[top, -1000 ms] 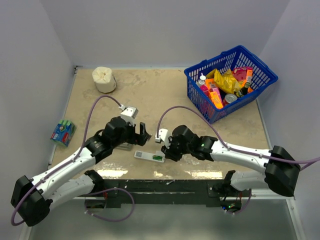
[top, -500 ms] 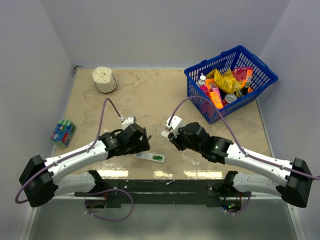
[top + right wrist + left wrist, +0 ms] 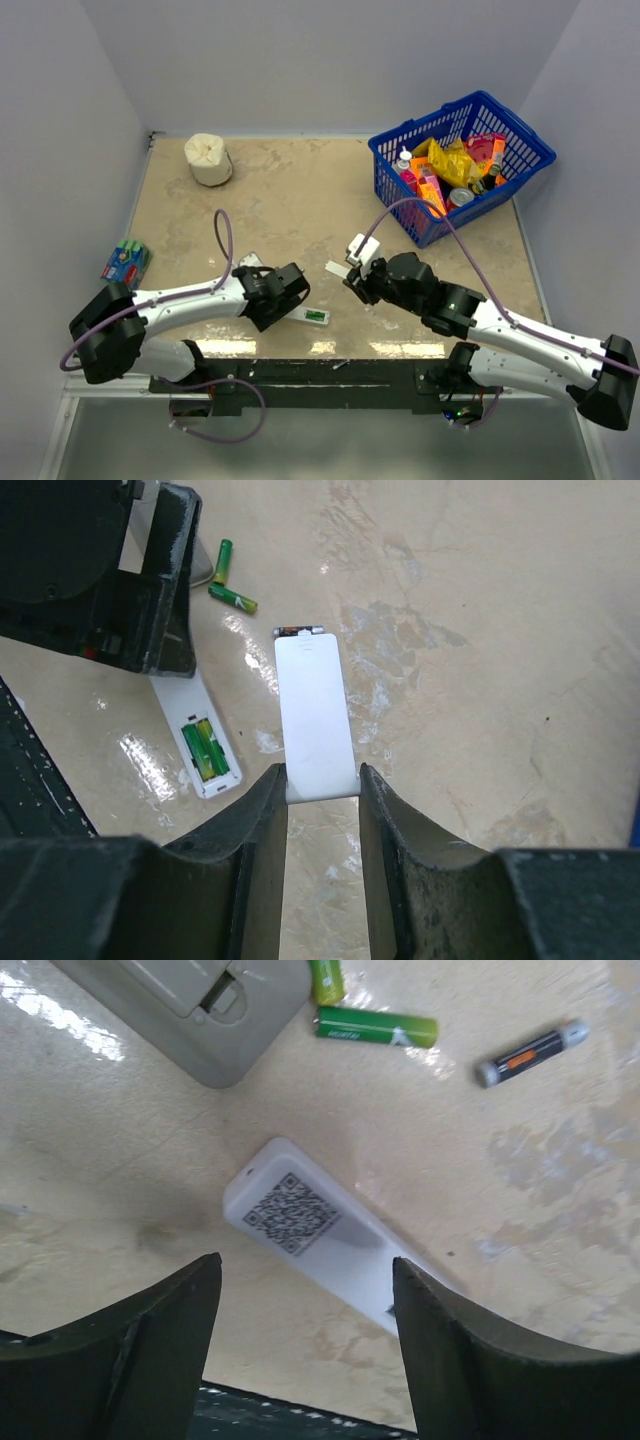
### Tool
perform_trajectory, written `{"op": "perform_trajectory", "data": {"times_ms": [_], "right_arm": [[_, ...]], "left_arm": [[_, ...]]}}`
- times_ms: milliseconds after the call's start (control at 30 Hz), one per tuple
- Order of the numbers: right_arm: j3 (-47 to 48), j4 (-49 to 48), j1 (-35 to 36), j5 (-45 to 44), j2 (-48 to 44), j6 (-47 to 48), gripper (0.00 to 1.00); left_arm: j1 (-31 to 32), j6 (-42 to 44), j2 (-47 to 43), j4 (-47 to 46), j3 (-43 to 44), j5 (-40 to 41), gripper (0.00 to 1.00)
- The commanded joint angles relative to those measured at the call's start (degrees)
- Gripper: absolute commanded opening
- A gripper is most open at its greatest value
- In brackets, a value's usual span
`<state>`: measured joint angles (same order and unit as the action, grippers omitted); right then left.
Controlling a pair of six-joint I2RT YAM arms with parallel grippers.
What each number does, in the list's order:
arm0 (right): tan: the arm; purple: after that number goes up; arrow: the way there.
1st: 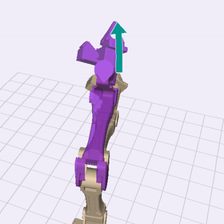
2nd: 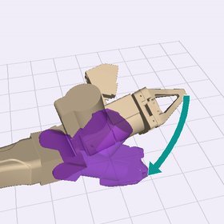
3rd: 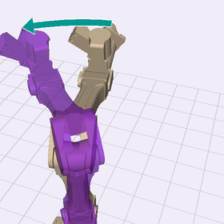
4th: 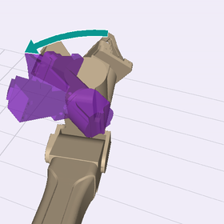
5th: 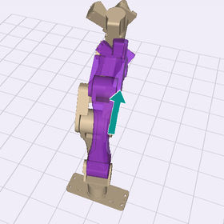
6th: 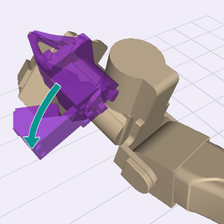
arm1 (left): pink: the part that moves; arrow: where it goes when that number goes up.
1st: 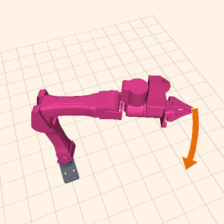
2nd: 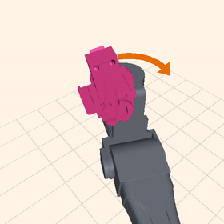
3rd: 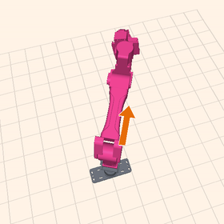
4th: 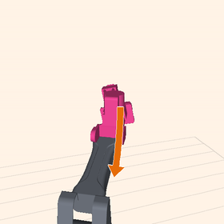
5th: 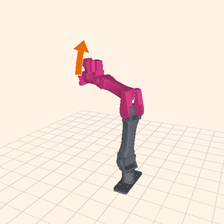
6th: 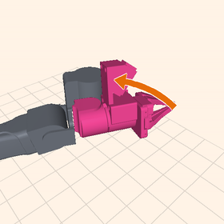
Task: Load the batteries into the remote control
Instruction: Adjust the remote control at the center of the board.
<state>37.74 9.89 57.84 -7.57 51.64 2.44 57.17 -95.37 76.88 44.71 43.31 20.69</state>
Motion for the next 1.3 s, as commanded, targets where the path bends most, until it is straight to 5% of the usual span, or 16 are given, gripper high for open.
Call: {"op": "perform_trajectory", "data": {"times_ms": [0,433,533,700,1267], "right_arm": [[0.1,-0.3,0.2,1.2,-2.8,0.6,0.04],[1.3,1.2,0.2,1.3,-4.0,1.4,0.03],[1.4,1.3,0.2,1.2,-4.0,1.5,0.03],[1.3,1.2,0.2,1.4,-4.0,1.4,0.03],[-0.2,-2.9,0.2,4.7,-1.3,-3.7,0.03]], "left_arm": [[0.4,-7.4,1.5,-0.3,2.9,4.6,0.72],[-2.3,-6.8,8.3,-5.2,1.6,3.1,0.56],[-4.7,-4.5,8.7,-5.3,1.7,3.0,0.48],[-8.4,0.4,9.9,-4.6,3.9,4.5,0.18],[-18.2,13.5,19.3,-8.8,11.2,6.3,0.1]]}}
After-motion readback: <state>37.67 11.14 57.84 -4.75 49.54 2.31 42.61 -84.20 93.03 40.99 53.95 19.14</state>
